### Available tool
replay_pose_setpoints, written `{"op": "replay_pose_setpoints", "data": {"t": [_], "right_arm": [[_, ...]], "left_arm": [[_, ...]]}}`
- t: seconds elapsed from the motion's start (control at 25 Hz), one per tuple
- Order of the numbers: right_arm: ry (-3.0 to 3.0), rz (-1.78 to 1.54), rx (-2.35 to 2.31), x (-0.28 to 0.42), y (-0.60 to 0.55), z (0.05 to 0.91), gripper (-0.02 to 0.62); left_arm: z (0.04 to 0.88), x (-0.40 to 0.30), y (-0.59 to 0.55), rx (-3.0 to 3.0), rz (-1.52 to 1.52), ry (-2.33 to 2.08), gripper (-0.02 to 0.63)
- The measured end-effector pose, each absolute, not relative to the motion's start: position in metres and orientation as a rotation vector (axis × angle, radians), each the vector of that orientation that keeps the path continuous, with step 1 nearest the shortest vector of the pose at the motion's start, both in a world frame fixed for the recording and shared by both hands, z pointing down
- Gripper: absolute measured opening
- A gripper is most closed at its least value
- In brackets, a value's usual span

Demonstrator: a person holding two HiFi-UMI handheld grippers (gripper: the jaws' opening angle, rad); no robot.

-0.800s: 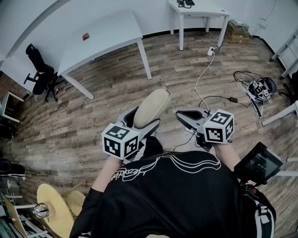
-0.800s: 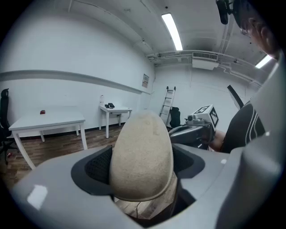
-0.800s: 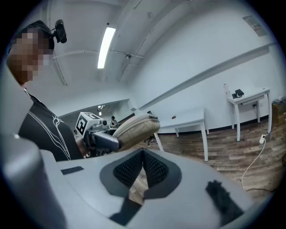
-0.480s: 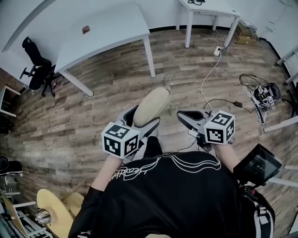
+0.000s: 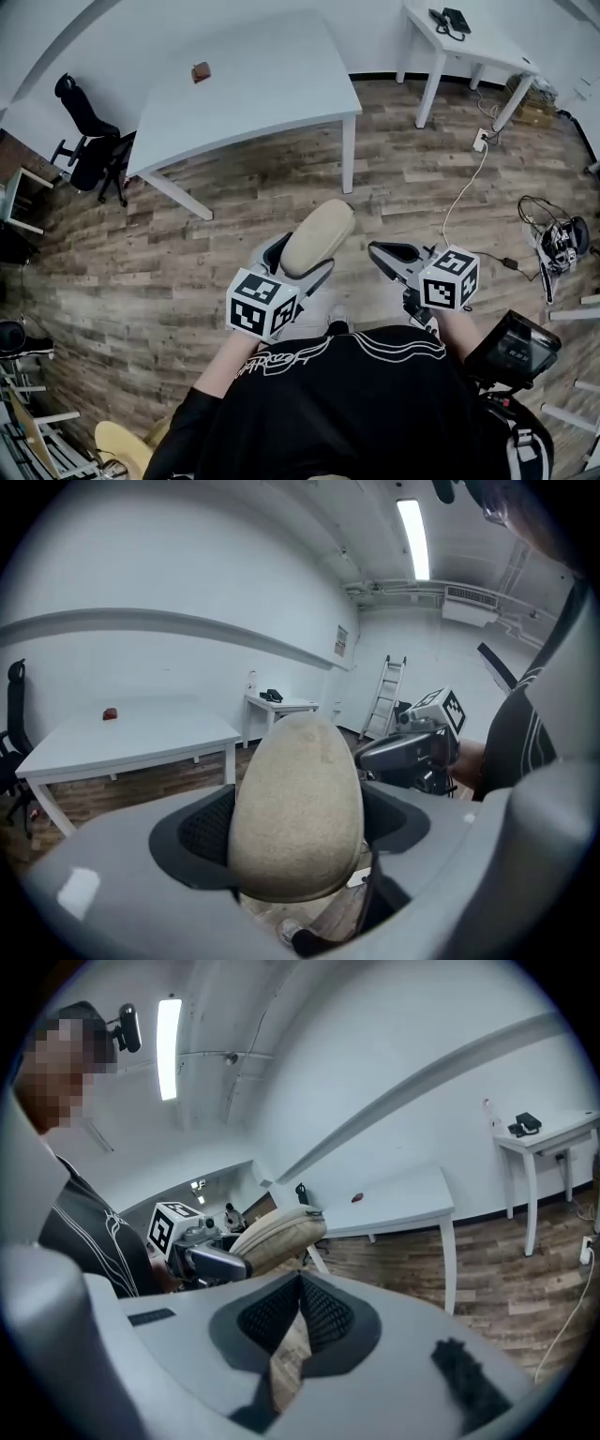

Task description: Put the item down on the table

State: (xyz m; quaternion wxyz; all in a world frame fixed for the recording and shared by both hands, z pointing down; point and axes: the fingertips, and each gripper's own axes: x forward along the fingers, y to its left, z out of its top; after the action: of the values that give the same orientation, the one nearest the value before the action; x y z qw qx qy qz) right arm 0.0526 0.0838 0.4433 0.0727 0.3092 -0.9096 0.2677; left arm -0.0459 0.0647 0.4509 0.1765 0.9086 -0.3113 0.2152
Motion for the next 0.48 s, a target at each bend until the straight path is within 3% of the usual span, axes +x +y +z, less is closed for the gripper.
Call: {"op": "replay_pose_setpoints", "data": {"t": [0.48], "right_arm": [[-2.762, 0.724, 0.912, -0.002, -0.037, 0.427, 0.008]], "left_arm": [[0.439, -0.109, -0.045, 2.572, 0.550, -0.960, 0.403]]}}
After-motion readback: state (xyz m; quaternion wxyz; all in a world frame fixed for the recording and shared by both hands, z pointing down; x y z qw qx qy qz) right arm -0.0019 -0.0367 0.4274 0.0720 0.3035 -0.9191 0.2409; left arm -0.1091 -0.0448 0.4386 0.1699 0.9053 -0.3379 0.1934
